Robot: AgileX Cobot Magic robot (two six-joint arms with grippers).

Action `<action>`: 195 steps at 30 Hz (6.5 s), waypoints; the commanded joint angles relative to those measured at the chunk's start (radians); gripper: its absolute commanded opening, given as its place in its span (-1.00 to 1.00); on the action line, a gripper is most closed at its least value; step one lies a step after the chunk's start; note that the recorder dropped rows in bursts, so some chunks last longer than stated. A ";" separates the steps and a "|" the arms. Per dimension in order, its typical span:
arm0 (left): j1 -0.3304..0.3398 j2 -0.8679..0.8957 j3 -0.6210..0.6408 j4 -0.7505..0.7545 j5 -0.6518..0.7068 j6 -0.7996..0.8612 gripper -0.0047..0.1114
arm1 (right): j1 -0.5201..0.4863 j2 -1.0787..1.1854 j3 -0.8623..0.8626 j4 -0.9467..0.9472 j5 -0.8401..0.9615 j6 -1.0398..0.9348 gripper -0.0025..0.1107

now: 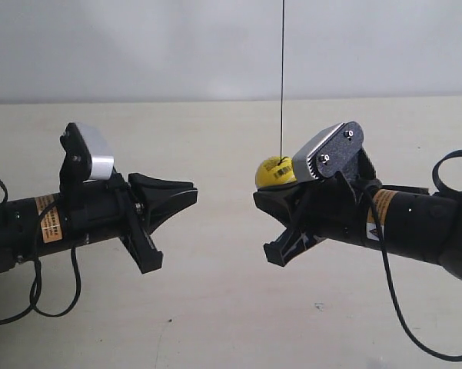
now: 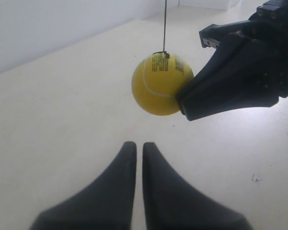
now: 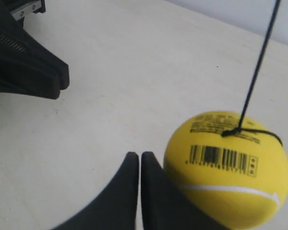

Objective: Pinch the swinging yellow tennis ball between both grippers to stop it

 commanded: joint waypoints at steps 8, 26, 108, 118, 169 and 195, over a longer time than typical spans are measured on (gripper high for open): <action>-0.005 0.005 -0.003 -0.003 0.000 -0.009 -0.84 | 0.002 0.001 -0.001 0.005 0.000 -0.007 -0.96; -0.005 0.005 -0.003 -0.021 0.002 -0.005 -0.84 | 0.002 -0.003 -0.001 0.061 0.003 -0.100 -0.96; -0.003 -0.045 -0.003 0.222 0.053 -0.128 -0.84 | 0.002 -0.116 -0.001 -0.210 0.135 0.214 -0.96; -0.003 -0.063 -0.003 0.258 0.068 -0.193 -0.84 | 0.002 -0.118 -0.001 -0.276 0.131 0.299 -0.96; -0.003 0.033 -0.011 0.214 0.001 -0.147 -0.84 | 0.008 -0.103 -0.001 -0.212 0.188 0.261 -0.96; -0.003 0.033 -0.010 0.180 0.039 -0.143 -0.84 | 0.039 -0.059 -0.001 -0.210 0.132 0.233 -0.96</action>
